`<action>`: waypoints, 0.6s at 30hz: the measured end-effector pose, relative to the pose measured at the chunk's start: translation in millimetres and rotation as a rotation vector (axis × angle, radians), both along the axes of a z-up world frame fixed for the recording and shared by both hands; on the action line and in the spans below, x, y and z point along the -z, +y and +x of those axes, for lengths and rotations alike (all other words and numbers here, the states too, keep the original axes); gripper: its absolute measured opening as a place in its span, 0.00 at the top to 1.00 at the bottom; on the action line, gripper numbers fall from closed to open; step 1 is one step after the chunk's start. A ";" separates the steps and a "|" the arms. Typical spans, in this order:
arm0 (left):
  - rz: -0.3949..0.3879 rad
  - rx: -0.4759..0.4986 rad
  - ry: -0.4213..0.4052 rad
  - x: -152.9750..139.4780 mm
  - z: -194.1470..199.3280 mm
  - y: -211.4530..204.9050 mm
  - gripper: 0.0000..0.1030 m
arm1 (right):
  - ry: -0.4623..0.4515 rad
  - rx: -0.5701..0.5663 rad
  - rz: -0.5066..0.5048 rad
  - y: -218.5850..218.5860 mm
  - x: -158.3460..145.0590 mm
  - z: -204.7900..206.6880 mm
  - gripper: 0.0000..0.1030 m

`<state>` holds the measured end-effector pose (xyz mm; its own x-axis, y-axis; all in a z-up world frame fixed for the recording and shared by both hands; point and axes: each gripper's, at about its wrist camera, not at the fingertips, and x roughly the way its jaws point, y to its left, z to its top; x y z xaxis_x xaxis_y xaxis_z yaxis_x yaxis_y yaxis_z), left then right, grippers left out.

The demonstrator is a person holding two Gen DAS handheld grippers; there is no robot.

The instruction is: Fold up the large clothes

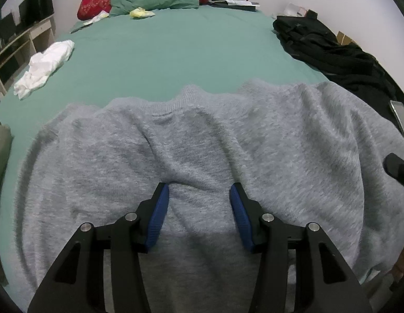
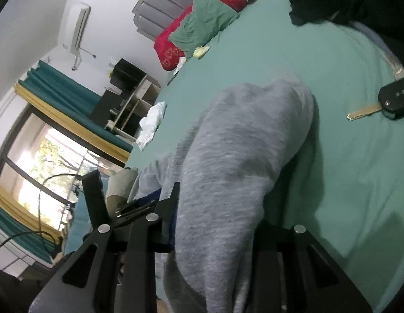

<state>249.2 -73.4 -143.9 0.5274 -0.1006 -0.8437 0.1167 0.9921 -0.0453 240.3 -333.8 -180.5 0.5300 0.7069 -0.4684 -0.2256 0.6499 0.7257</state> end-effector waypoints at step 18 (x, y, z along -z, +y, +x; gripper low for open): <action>-0.067 0.004 -0.094 -43.7 -47.8 82.3 0.50 | -0.044 0.056 -0.139 51.3 -46.0 -15.0 0.73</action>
